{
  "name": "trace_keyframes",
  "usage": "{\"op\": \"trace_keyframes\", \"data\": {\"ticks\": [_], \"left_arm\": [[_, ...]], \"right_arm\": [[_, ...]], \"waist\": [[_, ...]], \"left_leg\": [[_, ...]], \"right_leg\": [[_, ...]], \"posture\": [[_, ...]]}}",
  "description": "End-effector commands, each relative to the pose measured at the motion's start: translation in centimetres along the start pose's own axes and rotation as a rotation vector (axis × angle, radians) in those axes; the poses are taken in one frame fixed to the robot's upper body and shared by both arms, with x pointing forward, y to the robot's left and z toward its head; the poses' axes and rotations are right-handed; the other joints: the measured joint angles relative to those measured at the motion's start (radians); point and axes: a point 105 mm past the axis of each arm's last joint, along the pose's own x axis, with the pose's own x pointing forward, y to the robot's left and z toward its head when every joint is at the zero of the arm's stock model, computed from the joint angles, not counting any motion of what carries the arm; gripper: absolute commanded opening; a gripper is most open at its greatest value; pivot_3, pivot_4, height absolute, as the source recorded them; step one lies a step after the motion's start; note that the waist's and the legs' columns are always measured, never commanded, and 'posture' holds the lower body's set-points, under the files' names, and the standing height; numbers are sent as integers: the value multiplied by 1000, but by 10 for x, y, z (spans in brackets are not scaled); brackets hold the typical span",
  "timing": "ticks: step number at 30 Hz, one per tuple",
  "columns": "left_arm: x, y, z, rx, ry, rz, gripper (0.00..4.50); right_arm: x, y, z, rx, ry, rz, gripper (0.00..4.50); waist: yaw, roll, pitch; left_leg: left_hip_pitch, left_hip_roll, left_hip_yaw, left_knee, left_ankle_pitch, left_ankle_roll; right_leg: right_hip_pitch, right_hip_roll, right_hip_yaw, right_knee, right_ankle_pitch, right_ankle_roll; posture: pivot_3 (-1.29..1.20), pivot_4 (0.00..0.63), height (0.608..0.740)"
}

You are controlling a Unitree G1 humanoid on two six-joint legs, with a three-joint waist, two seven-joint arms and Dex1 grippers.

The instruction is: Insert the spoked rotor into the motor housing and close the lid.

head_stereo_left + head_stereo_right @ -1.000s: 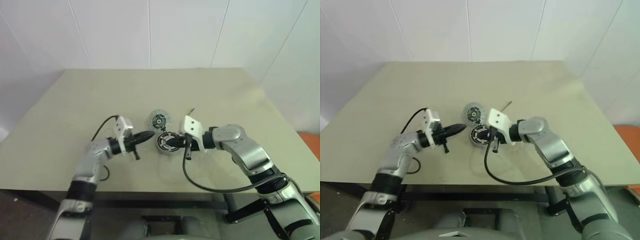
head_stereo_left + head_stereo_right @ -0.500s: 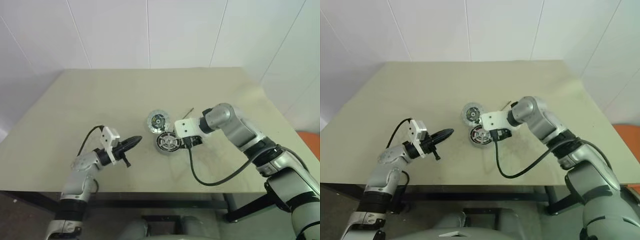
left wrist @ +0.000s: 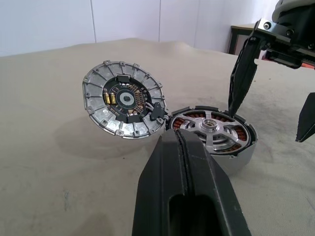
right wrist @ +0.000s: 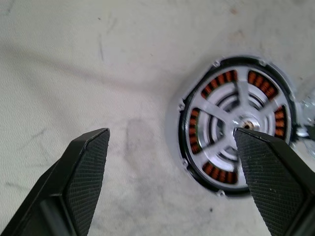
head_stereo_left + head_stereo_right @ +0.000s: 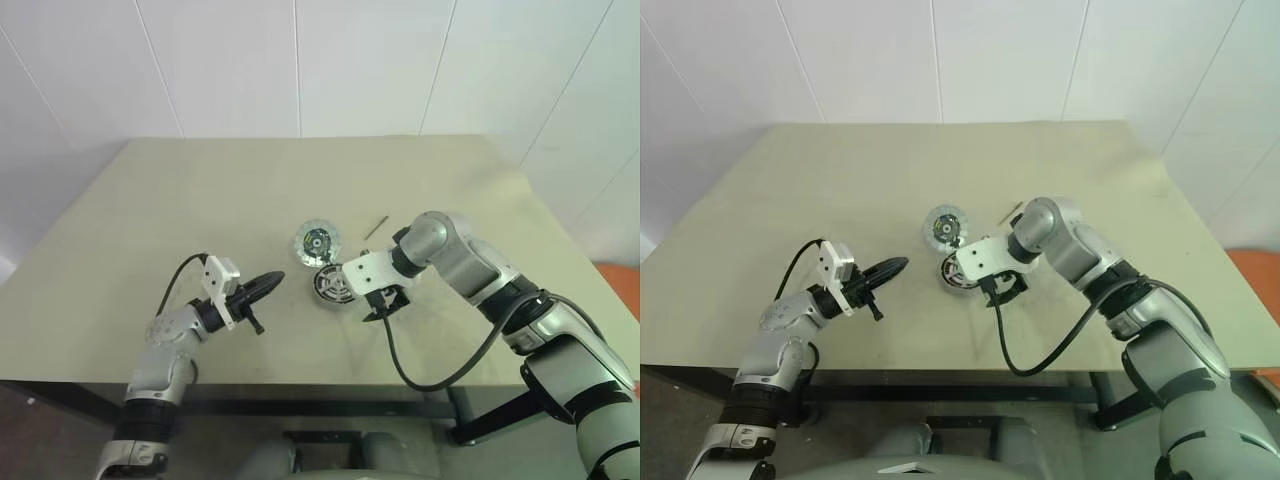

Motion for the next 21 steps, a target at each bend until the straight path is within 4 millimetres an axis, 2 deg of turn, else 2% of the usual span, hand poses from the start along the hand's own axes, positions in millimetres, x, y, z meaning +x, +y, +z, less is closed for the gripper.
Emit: {"op": "trace_keyframes", "data": {"ticks": [1,6,8,10,15,21], "left_arm": [[6,1,11,29,-37,-9,0],[8,0,10,27,-42,-7,0],[8,1,10,32,-44,2,0],[7,4,11,35,-46,11,0],[6,6,12,37,-44,17,0],[8,5,10,33,-42,13,0]], "right_arm": [[3,-4,2,-26,3,-15,3029],[16,-5,-13,-3,35,-28,1331],[17,-8,-14,11,25,-46,610],[17,-11,-13,21,11,-60,107],[18,-14,-14,32,4,-81,89],[15,-16,0,107,-82,-102,89]], "waist": [[0,0,0],[0,0,0],[0,0,0],[-4,-1,-1],[-7,-1,-1],[-7,-1,-1]], "left_leg": [[0,0,0,0,0,0],[0,0,0,0,0,0],[2,0,0,0,0,0],[4,0,0,0,0,0],[6,1,0,1,-1,-3],[6,2,0,1,1,-1]], "right_leg": [[0,0,0,0,0,0],[0,0,0,0,0,0],[2,0,0,0,0,0],[4,0,0,0,-1,-2],[4,1,0,2,0,-6],[3,2,0,4,0,-6]], "posture": [[0,0,740],[0,0,740],[0,0,740],[0,0,740],[0,0,740],[0,0,740]]}}
